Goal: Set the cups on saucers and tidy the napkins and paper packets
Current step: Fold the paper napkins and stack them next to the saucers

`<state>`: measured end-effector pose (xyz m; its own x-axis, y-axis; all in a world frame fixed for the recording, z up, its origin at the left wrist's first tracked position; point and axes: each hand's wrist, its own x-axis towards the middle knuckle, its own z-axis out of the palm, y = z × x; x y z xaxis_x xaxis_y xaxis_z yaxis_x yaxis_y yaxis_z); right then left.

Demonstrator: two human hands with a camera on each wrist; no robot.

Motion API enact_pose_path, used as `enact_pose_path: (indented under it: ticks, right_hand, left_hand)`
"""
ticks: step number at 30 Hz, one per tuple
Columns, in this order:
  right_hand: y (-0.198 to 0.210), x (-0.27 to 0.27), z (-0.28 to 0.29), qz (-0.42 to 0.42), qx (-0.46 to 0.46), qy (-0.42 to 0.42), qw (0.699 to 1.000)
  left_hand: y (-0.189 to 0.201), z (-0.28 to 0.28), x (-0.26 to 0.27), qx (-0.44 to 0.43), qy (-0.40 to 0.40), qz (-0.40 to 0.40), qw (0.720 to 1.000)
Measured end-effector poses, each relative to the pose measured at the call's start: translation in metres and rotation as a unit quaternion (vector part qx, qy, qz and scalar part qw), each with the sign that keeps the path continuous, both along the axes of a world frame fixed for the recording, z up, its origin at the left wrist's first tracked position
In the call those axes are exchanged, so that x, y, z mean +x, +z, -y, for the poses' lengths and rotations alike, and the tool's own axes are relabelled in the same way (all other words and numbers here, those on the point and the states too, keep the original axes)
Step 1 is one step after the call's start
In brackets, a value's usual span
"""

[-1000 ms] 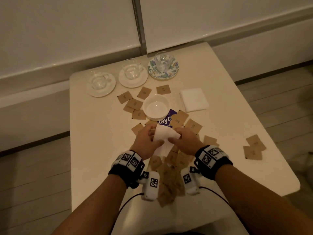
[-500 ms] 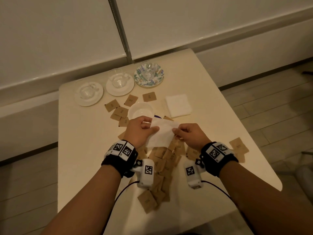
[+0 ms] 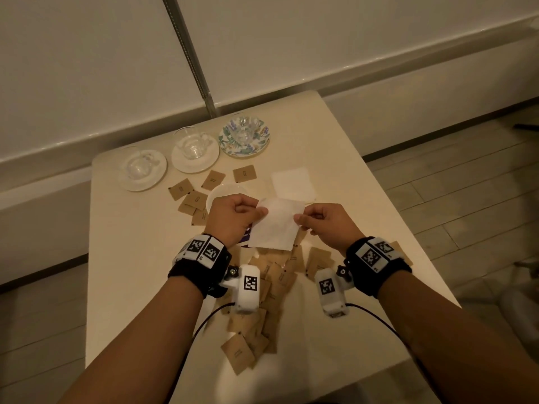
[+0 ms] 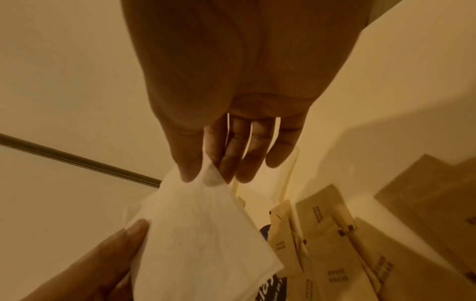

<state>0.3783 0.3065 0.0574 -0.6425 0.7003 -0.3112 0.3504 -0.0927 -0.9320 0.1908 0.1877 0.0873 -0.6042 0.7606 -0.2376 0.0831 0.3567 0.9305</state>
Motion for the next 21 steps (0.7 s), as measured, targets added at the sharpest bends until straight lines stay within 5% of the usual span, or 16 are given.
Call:
enact_pose_path:
  ticks: [5,10,21]
  right_hand:
    - [0.006,-0.003,-0.007,0.002,0.074,-0.04,0.996]
    - [0.021,-0.015,-0.007,-0.006,0.17,0.034,0.985]
    - [0.043,-0.037,-0.013,-0.048,0.169,0.095,0.98]
  left_hand:
    - [0.007,-0.008,0.003,-0.012,-0.033,-0.008,0.999]
    - [0.017,-0.012,0.005,-0.013,-0.096,-0.025,0.995]
    - [0.029,-0.019,0.0,-0.011,-0.137,-0.078,0.987]
